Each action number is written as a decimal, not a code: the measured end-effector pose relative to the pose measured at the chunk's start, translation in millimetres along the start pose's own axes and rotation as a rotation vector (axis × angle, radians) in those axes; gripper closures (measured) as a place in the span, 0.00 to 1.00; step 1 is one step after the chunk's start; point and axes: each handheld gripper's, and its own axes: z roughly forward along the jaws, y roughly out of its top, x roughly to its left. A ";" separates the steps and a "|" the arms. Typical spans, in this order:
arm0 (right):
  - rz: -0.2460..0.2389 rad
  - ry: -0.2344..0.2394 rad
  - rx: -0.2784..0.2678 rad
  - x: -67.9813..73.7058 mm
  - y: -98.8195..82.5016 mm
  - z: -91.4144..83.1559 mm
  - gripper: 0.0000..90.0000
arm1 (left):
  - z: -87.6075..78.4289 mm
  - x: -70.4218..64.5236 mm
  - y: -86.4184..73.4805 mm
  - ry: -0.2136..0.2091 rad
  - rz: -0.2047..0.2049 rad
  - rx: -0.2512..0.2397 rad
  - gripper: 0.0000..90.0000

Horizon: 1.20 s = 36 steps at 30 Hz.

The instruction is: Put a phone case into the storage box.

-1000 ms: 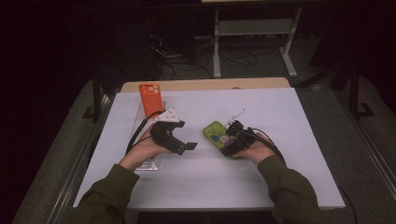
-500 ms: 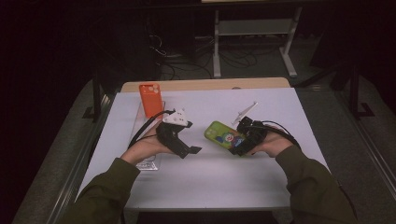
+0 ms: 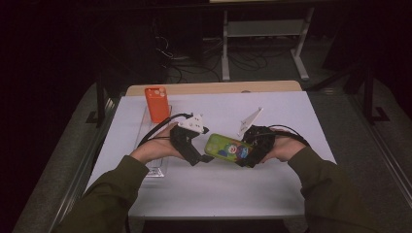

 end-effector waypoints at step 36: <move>-0.188 0.119 0.008 15.5 30.8 5.3 0.17 | 20.4 -5.4 0.1 -0.147 0.081 0.120 0.14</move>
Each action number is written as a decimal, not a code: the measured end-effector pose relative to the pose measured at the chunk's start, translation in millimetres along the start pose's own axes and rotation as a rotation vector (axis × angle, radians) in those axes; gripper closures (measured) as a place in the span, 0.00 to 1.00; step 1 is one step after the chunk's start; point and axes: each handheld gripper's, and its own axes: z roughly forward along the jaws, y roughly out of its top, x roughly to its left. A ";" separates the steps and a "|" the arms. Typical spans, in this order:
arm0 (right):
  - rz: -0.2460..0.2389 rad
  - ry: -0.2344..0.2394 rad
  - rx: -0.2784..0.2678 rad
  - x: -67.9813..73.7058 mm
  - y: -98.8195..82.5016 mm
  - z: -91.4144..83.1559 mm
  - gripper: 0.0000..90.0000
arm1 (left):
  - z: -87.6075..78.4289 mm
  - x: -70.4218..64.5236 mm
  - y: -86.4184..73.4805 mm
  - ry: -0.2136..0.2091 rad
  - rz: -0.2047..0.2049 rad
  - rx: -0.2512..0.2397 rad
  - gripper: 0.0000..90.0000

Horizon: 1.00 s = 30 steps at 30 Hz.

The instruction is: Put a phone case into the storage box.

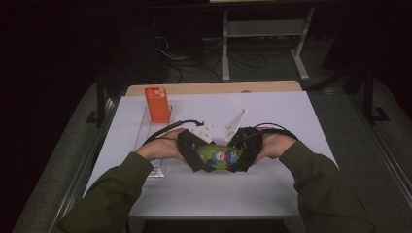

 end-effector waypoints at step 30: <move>0.312 -0.260 -0.229 9.0 -56.3 -9.8 0.01 | -4.2 -4.0 -9.4 0.247 -0.283 -0.004 0.16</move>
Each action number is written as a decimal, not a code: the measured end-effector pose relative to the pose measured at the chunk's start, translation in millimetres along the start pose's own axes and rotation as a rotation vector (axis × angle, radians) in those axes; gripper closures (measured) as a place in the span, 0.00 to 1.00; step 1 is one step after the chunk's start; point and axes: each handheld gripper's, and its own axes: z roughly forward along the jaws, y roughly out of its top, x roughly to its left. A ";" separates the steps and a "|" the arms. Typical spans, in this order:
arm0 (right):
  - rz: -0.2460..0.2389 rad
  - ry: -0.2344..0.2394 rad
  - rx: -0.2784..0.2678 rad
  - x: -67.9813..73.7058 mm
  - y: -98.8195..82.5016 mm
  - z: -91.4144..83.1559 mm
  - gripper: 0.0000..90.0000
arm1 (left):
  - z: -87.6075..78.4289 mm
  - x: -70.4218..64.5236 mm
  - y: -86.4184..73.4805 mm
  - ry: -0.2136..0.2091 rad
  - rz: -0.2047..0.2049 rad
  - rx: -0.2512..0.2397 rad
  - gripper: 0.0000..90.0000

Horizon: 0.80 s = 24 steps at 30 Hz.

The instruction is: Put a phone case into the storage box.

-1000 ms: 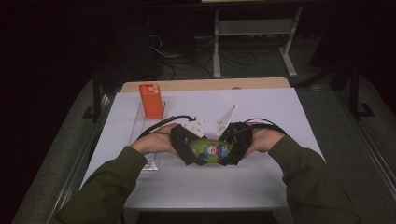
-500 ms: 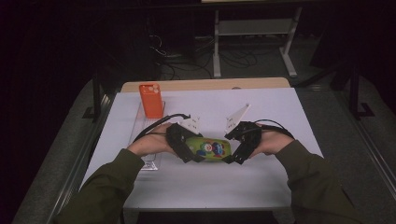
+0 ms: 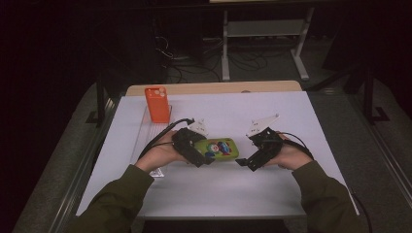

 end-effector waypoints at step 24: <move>0.036 -0.243 -0.107 28.3 -15.1 20.4 0.07 | -3.5 3.8 -5.3 0.114 -0.108 -0.033 0.17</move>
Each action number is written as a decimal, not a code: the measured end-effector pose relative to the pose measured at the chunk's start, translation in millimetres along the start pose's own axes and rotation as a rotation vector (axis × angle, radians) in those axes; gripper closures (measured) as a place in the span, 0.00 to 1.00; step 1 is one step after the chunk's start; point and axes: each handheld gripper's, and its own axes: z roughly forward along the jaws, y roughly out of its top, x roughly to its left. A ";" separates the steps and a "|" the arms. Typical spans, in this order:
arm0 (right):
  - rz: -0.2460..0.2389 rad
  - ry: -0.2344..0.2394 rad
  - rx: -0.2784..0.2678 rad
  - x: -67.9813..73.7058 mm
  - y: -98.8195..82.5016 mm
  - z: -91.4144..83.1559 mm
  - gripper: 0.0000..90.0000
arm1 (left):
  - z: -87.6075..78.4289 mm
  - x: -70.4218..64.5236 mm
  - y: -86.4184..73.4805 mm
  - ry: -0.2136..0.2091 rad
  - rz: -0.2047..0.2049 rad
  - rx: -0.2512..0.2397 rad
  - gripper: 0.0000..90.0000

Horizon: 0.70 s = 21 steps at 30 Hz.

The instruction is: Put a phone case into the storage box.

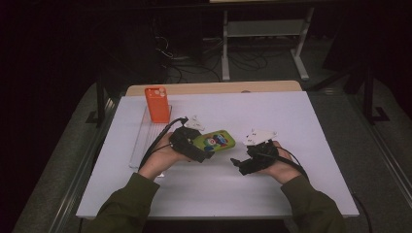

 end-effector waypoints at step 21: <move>-0.421 -0.247 -0.064 32.7 -2.1 6.7 0.13 | 5.1 -7.6 0.1 -0.037 -0.002 -0.009 0.17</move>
